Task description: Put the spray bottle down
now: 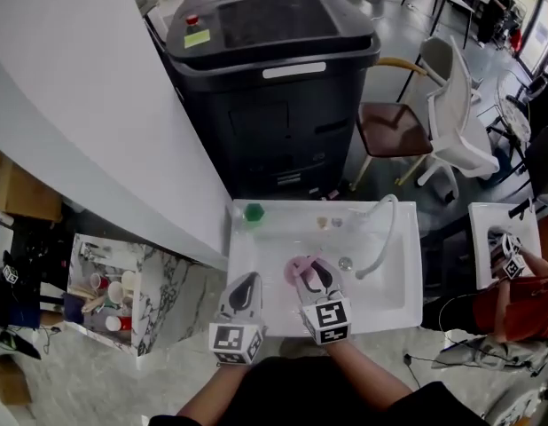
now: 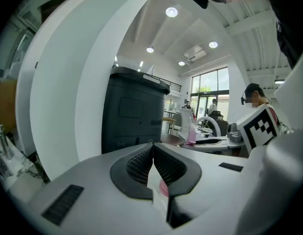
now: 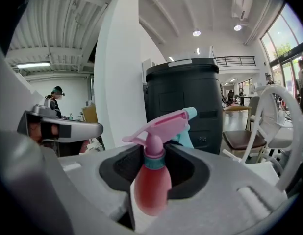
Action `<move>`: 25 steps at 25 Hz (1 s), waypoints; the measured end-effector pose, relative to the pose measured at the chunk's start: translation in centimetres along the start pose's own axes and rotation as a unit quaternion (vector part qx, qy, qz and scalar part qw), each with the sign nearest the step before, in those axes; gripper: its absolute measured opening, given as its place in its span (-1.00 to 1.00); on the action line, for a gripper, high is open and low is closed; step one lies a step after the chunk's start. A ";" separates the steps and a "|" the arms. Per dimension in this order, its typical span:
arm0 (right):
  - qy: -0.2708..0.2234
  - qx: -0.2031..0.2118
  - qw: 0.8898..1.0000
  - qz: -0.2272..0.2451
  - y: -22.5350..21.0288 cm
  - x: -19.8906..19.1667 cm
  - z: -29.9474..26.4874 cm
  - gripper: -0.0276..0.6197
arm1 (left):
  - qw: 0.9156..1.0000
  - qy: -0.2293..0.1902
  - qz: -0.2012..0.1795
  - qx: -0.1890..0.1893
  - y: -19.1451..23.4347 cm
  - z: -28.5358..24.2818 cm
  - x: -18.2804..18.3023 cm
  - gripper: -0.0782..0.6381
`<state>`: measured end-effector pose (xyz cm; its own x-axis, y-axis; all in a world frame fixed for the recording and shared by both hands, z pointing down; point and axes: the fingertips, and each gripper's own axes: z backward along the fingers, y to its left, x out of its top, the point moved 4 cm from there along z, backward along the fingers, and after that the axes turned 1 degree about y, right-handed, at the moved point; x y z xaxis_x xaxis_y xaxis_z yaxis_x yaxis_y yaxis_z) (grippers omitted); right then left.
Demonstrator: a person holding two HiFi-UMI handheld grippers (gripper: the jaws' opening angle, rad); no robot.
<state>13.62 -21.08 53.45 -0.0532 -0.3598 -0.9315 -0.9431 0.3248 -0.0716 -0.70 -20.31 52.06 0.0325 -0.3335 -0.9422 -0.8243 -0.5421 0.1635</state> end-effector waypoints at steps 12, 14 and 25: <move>-0.033 0.027 0.999 0.024 -3.6 2.1 -11.9 -0.48 | 0.998 0.013 0.041 0.041 1.6 -3.6 -1.9 -0.73; -0.041 0.015 0.999 0.023 -4.4 1.9 -13.6 -0.48 | 0.998 0.015 0.044 0.043 1.7 -4.1 -2.1 -0.73; -0.030 -0.007 0.999 0.041 -6.1 -0.8 -20.8 -0.48 | 0.995 0.021 0.068 0.067 3.3 -4.3 -2.8 -0.73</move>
<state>12.63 -41.00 62.09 -0.1113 -0.2782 -0.9540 -0.9406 0.3395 0.0108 -1.08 -24.51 56.50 -0.0623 -0.4305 -0.9004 -0.8910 -0.3825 0.2445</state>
